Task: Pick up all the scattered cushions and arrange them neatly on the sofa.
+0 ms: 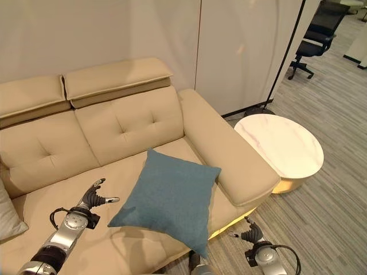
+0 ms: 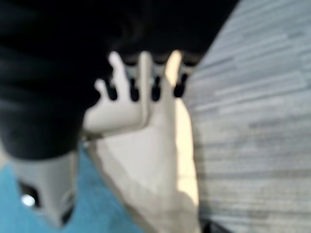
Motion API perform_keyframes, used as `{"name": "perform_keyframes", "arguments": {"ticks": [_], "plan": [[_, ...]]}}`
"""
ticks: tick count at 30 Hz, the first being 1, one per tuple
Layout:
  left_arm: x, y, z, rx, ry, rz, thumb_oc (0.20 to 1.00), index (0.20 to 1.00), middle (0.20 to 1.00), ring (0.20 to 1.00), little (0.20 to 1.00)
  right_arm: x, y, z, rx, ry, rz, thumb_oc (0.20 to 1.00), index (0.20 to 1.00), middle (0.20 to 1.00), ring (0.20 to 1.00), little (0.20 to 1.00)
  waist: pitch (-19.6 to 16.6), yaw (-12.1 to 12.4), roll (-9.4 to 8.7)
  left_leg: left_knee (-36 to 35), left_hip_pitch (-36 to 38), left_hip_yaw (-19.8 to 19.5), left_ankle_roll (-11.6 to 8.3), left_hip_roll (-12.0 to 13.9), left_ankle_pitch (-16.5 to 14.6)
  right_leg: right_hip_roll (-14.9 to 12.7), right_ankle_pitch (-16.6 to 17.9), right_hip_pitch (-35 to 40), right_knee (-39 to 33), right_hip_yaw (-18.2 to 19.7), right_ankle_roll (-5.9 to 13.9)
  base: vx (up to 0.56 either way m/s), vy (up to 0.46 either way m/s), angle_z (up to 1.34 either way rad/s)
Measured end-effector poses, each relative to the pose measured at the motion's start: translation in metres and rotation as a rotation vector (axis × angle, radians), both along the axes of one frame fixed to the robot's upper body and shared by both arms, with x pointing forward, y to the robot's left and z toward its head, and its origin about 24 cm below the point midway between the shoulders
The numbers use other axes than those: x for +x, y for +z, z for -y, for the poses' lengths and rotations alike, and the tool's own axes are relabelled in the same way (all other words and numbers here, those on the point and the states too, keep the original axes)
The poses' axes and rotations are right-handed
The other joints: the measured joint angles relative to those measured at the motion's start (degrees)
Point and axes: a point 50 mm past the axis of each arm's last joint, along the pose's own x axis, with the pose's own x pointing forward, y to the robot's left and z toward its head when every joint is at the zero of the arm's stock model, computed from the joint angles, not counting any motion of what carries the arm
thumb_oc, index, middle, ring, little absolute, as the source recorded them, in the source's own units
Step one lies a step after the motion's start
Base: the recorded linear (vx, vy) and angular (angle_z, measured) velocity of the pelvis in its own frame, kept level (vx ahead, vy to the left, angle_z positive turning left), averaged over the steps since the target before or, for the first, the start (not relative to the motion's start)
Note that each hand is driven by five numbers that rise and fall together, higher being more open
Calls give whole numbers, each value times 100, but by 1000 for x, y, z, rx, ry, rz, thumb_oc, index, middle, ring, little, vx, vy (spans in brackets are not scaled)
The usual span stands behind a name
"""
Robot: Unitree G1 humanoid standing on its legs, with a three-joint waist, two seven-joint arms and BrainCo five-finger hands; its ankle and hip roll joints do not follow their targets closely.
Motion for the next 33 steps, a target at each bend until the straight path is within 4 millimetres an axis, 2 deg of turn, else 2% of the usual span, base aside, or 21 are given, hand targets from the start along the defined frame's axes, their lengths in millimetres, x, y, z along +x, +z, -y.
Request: {"name": "perform_keyframes", "arguments": {"ticks": [3, 4, 5, 7, 10, 15, 16, 22, 28, 33], "plan": [[24, 13, -2, 5, 13, 24, 1000, 1000, 1000, 1000, 1000, 42, 22, -6, 64, -36, 135, 1000, 1000, 1000, 1000, 1000, 254, -148, 25, 27, -539, 196, 91, -145, 170, -106, 299, -639, -33, 193, 105, -295, 41, -26], [24, 13, -2, 5, 13, 24, 1000, 1000, 1000, 1000, 1000, 42, 22, -6, 64, -36, 135, 1000, 1000, 1000, 1000, 1000, 254, -148, 25, 27, -539, 196, 91, -145, 170, -106, 299, -639, -33, 193, 105, -234, 7, -36], [44, 29, -1, -3, 22, 78, 1000, 1000, 1000, 1000, 1000, 69, 41, -12, 106, -49, 237, 1000, 1000, 1000, 1000, 1000, 428, -185, -17, 39, -941, 373, 146, -219, 232, -168, 461, -1113, -3, 345, 235, -227, -12, -31], [68, 54, 7, -23, 14, 177, 1000, 1000, 1000, 1000, 1000, 95, 60, -23, 160, -46, 332, 1000, 1000, 1000, 1000, 1000, 784, -228, -89, 98, -1295, 456, 161, -281, 333, -240, 556, -1460, 7, 405, 313, -223, -18, -26], [86, 75, 14, -18, -12, 244, 1000, 1000, 1000, 1000, 1000, 112, 74, -35, 219, -43, 393, 1000, 1000, 1000, 1000, 1000, 918, -255, -164, 50, -1640, 506, 146, -278, 385, -241, 515, -1891, 36, 374, 348, 8, 5, -11], [101, 95, 20, -6, -40, 300, 1000, 1000, 1000, 1000, 1000, 132, 94, -42, 273, -29, 469, 1000, 1000, 1000, 1000, 1000, 1084, -200, -173, 1, -1842, 521, 89, -203, 396, -170, 527, -2138, 77, 332, 326, 13, -1, -3], [107, 104, 21, 15, -49, 327, 1000, 1000, 1000, 1000, 1000, 140, 103, -45, 294, -22, 506, 1000, 1000, 1000, 1000, 1000, 1154, -132, -166, 27, -1894, 510, 60, -186, 446, -155, 597, -2180, 68, 239, 135, 31, 16, 8], [115, 119, 20, 41, -60, 365, 1000, 1000, 1000, 1000, 1000, 157, 124, -59, 329, 33, 571, 1000, 1000, 1000, 1000, 1000, 1394, -55, -71, 26, -1868, 448, 54, -206, 419, -185, 640, -2123, 66, 215, 74, 39, 5, 4], [113, 115, 19, 41, -55, 356, 1000, 1000, 1000, 1000, 1000, 157, 123, -68, 332, 78, 563, 1000, 1000, 1000, 1000, 1000, 1416, 115, -52, 25, -1811, 435, 44, -207, 402, -190, 623, -2054, 55, 208, 51, 47, -2, 2], [113, 115, 19, 40, -56, 357, 1000, 1000, 1000, 1000, 1000, 156, 123, -72, 341, 95, 562, 1000, 1000, 1000, 1000, 1000, 1424, 134, -38, -1, -1772, 400, 41, -207, 401, -205, 588, -1996, 52, 182, 86, 7, -9, 4]]}}
